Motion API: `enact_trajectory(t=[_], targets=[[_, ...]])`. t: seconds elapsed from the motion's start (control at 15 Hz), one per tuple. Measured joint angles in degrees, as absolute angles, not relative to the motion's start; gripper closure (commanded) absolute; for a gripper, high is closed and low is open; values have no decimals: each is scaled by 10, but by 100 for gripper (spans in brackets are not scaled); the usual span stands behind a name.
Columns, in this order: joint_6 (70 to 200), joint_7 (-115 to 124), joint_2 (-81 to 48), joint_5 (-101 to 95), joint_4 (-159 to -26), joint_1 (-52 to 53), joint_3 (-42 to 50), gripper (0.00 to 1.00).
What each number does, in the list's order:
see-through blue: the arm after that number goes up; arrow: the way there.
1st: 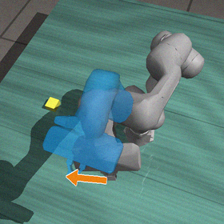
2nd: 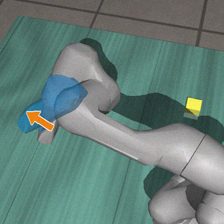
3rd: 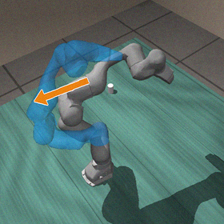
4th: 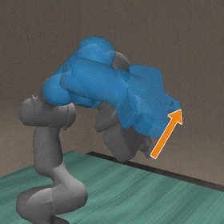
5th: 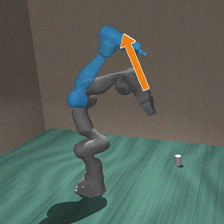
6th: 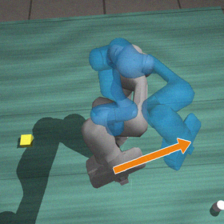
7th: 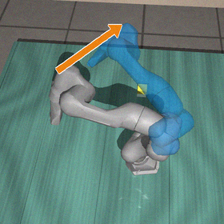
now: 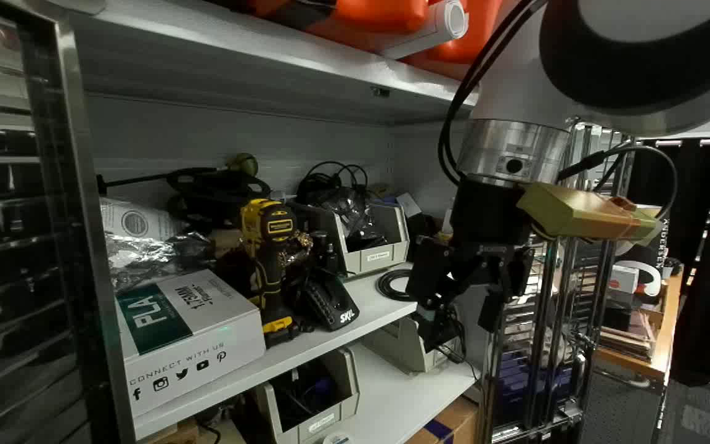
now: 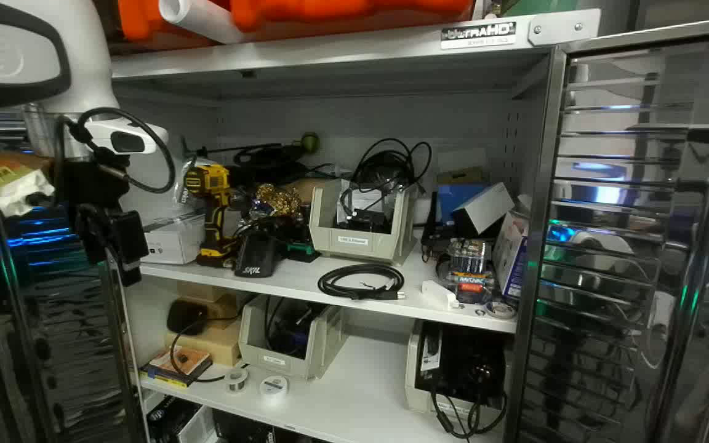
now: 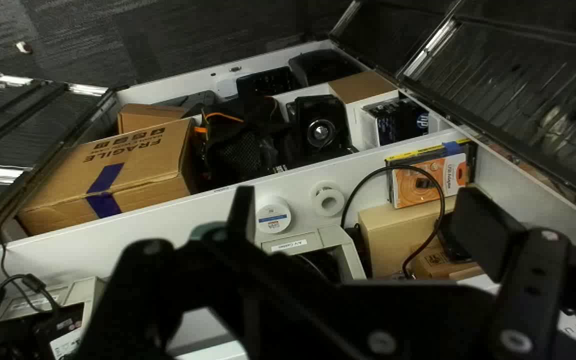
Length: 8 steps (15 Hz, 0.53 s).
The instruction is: Put the cable in the storage box
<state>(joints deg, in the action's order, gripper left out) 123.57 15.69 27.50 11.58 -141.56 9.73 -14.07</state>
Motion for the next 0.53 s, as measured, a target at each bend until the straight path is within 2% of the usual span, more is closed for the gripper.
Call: enact_trajectory(t=[0.53], targets=[[1236,157,278,116,-1405,97,-141,0]])
